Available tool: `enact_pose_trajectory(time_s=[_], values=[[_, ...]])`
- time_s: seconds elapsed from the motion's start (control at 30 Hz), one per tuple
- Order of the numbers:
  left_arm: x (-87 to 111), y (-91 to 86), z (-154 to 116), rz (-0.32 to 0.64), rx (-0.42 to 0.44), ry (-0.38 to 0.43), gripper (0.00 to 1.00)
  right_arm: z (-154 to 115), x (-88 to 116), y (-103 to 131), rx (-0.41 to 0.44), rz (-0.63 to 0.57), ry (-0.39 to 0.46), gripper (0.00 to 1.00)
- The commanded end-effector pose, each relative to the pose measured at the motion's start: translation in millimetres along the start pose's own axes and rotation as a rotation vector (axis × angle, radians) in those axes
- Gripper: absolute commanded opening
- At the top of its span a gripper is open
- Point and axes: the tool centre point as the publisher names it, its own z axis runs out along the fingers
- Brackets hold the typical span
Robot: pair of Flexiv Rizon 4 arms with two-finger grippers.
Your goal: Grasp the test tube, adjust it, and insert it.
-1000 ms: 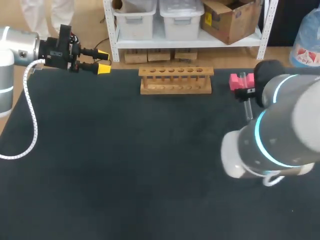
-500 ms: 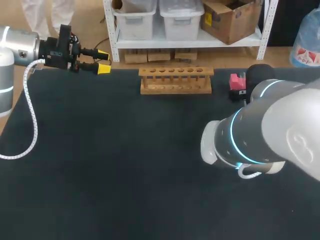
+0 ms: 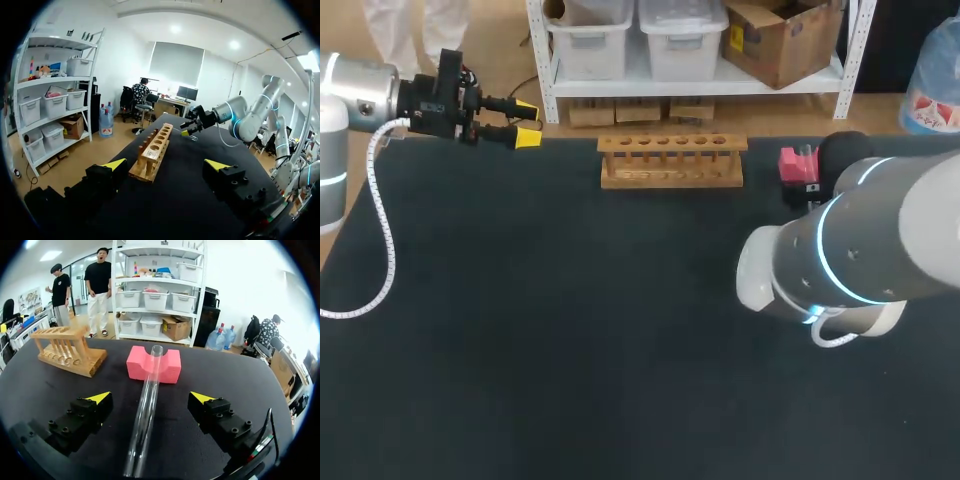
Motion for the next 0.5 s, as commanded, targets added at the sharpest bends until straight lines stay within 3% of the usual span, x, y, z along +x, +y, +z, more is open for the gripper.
enact_pose_trajectory(time_s=[0.03, 0.13, 0.17, 0.23, 0.27, 0.37, 0.5], values=[[0.7, 0.5, -0.2, 0.002, 0.001, -0.001, 1.0, 5.4, 1.9, -4.5, -0.212, 0.002, 0.006, 1.0], [0.7, 0.5, -0.2, 0.002, 0.001, -0.001, 1.0, 7.3, 3.5, -4.7, -0.225, -0.002, 0.017, 0.9], [0.7, 0.5, -0.2, 0.002, 0.001, -0.001, 1.0, 7.5, 3.7, -4.6, -0.225, -0.005, 0.019, 0.69], [0.7, 0.5, -0.2, 0.002, 0.001, -0.001, 1.0, 8.0, 4.4, -4.6, -0.23, -0.006, 0.023, 0.53], [0.7, 0.5, -0.2, 0.002, 0.001, -0.001, 1.0, 8.0, 4.5, -4.7, -0.23, -0.005, 0.025, 0.53], [0.7, 0.5, -0.2, 0.002, 0.001, -0.001, 1.0, 7.7, 5.5, -5.2, -0.232, -0.005, 0.03, 0.37], [0.7, 0.5, -0.2, 0.002, 0.001, -0.001, 1.0, 7.9, 7.0, -4.2, -0.24, -0.012, 0.044, 0.37]])
